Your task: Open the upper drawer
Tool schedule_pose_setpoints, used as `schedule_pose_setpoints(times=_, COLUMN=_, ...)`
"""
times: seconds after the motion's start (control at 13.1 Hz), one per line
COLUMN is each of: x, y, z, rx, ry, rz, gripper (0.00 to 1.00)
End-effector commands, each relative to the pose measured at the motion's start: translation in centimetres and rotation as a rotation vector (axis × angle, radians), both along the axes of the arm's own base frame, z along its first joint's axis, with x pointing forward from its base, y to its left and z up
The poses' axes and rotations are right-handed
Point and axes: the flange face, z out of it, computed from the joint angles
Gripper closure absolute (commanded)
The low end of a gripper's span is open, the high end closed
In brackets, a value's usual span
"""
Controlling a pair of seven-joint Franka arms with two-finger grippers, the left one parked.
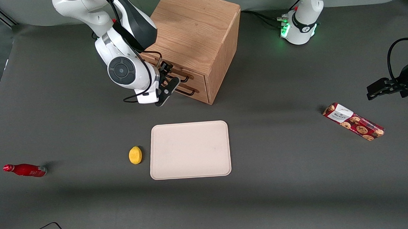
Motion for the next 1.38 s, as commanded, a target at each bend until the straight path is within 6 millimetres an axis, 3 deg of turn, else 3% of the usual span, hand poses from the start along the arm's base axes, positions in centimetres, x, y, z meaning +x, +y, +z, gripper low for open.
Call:
schedule_pose_setpoints(times=0.0, x=-0.1, y=-0.2, z=-0.7, rx=0.003, ry=-0.001, rz=0.031, gripper=0.00)
schedule_pose_setpoints(times=0.53, x=0.4, y=0.1, z=-3.5, rx=0.000, ry=0.025, rz=0.025, gripper=0.00)
schedule_pose_setpoints(times=0.99, x=1.3, y=-0.7, z=-3.1, rx=-0.001, ry=0.008, rz=0.016, gripper=0.00)
schedule_pose_setpoints(times=1.3, x=3.4, y=-2.5, z=-2.3, rx=0.022, ry=-0.016, rz=0.013, gripper=0.00)
